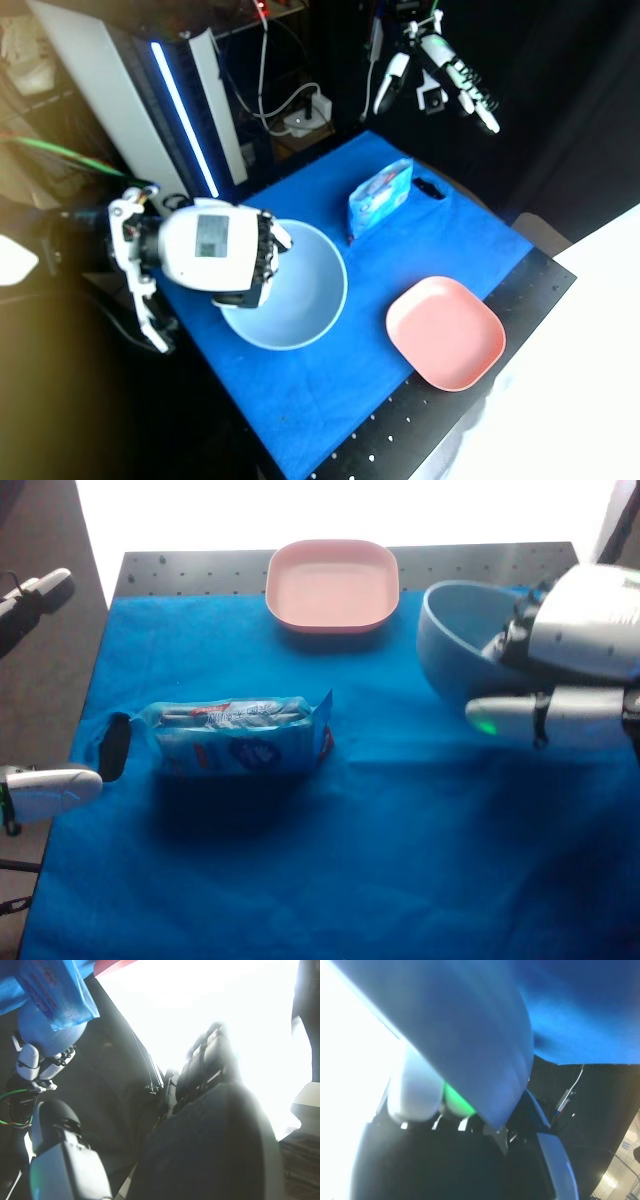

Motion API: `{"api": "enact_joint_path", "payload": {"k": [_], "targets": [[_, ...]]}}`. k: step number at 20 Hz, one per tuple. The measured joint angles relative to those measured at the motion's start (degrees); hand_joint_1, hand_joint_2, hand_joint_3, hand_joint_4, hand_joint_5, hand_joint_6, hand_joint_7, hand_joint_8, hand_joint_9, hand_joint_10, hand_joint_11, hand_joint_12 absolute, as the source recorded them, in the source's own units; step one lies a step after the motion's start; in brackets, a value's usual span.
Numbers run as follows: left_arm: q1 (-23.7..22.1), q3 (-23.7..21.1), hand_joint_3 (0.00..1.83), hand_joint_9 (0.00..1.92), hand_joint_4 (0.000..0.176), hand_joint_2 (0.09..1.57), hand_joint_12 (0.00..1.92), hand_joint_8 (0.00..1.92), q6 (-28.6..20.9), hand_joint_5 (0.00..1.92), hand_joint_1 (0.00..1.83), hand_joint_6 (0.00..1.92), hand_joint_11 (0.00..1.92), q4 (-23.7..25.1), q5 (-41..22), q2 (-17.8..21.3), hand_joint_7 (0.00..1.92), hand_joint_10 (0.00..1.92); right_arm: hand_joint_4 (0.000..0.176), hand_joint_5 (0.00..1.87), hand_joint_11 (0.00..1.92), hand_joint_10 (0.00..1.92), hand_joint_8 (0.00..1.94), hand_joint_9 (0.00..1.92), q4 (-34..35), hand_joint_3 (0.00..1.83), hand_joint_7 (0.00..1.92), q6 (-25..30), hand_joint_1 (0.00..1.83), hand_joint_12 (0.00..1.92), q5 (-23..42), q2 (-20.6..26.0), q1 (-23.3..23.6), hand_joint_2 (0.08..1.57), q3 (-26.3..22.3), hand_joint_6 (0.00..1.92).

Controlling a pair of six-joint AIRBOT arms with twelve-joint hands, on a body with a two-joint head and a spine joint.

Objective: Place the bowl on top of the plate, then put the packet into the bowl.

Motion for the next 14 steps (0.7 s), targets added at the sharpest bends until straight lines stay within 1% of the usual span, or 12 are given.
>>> {"api": "enact_joint_path", "payload": {"k": [1,2,3,5,6,7,8,9,10,12,13,14], "targets": [[0.0,0.0,0.0,0.0,0.17,0.84,0.0,0.0,0.02,0.04,0.68,0.0,0.0,0.04,-0.04,0.0,0.0,0.0,0.142,1.08,1.69,1.92,1.94,1.67,0.33,0.01,1.52,-0.11,0.73,1.92,0.59,-0.02,1.01,1.53,0.37,1.92],[0.0,0.0,0.0,0.0,0.174,0.84,0.0,0.0,0.02,0.04,0.67,0.0,0.0,0.07,-0.11,-0.07,0.0,0.0,0.138,1.0,1.68,1.92,1.94,1.67,0.39,0.01,1.51,-0.09,0.8,1.92,1.01,-0.04,1.73,1.53,0.72,1.92],[0.0,0.0,0.0,0.0,0.176,0.84,0.0,0.0,0.0,0.04,0.66,0.0,0.0,0.04,-0.17,-0.11,0.0,0.0,0.139,0.85,1.65,1.92,1.94,1.66,0.59,0.01,1.5,-0.17,0.82,1.92,1.38,-0.17,2.08,1.53,0.96,1.92],[0.0,0.07,0.0,0.0,0.176,0.83,0.0,0.0,0.0,0.04,0.64,0.0,0.0,-0.04,-0.28,-0.46,0.0,0.0,0.123,1.06,1.7,1.92,1.94,1.71,1.09,0.05,1.56,-0.22,0.65,1.92,1.22,-1.44,3.39,1.57,2.58,1.92],[0.0,0.07,0.0,0.0,0.176,0.83,0.0,0.0,-0.02,0.05,0.65,0.01,0.0,0.02,-0.33,-0.46,0.0,0.0,0.126,1.14,1.73,1.92,1.94,1.73,0.92,0.1,1.58,-0.2,0.56,1.92,0.85,-2.43,4.26,1.57,3.48,1.92],[0.0,0.07,0.0,0.0,0.176,0.83,0.0,0.0,0.0,0.04,0.64,0.0,0.0,0.04,-0.5,-0.46,0.0,0.0,0.147,1.2,1.71,1.92,1.94,1.71,0.83,0.11,1.57,-0.2,0.48,1.92,0.68,-3.45,5.31,1.57,4.31,1.92],[0.0,0.07,0.0,0.0,0.176,0.82,0.0,0.0,0.0,0.04,0.65,0.0,0.0,0.04,-0.52,-0.46,0.0,0.0,0.167,1.18,1.7,1.92,1.94,1.7,0.96,0.08,1.55,-0.22,0.53,1.92,0.81,-4.66,6.54,1.57,5.31,1.92],[0.0,0.07,0.0,0.0,0.176,0.83,0.0,0.0,-0.02,0.03,0.64,0.0,0.0,0.07,-0.55,-0.46,0.0,0.0,0.174,1.15,1.67,1.92,1.94,1.66,1.07,0.07,1.51,-0.2,0.55,1.92,0.98,-5.97,7.76,1.57,6.43,1.92],[0.0,0.13,0.0,0.0,0.175,0.83,0.0,0.0,-0.04,0.04,0.62,0.0,0.0,0.04,-0.52,-0.46,0.0,0.0,0.176,1.16,1.65,1.92,1.94,1.66,1.05,0.05,1.52,-0.2,0.61,1.92,0.96,-6.95,8.57,1.57,7.39,1.92],[0.0,0.22,0.0,0.0,0.176,0.84,0.0,0.0,-0.02,0.03,0.62,0.0,0.0,0.0,-0.5,-0.46,0.0,0.0,0.173,1.12,1.65,1.92,1.94,1.67,1.05,0.01,1.53,-0.2,0.86,1.92,-0.31,-9.97,10.51,1.57,9.97,1.92],[0.0,0.24,0.0,0.0,0.176,0.83,0.0,0.0,-0.04,0.04,0.62,0.0,0.0,0.0,-0.5,-0.46,0.0,0.0,0.171,1.11,1.58,1.92,1.94,1.63,1.11,0.03,1.51,-0.22,0.78,1.92,-0.96,-11.32,10.88,1.57,11.1,1.92],[0.0,0.26,0.0,0.0,0.176,0.83,0.0,0.0,-0.04,0.04,0.62,0.0,0.0,0.0,-0.52,-0.46,0.0,0.0,0.162,1.09,1.56,1.92,1.94,1.62,1.03,0.02,1.5,-0.2,0.81,1.92,-2.23,-12.76,11.54,1.57,12.37,1.92]]}}
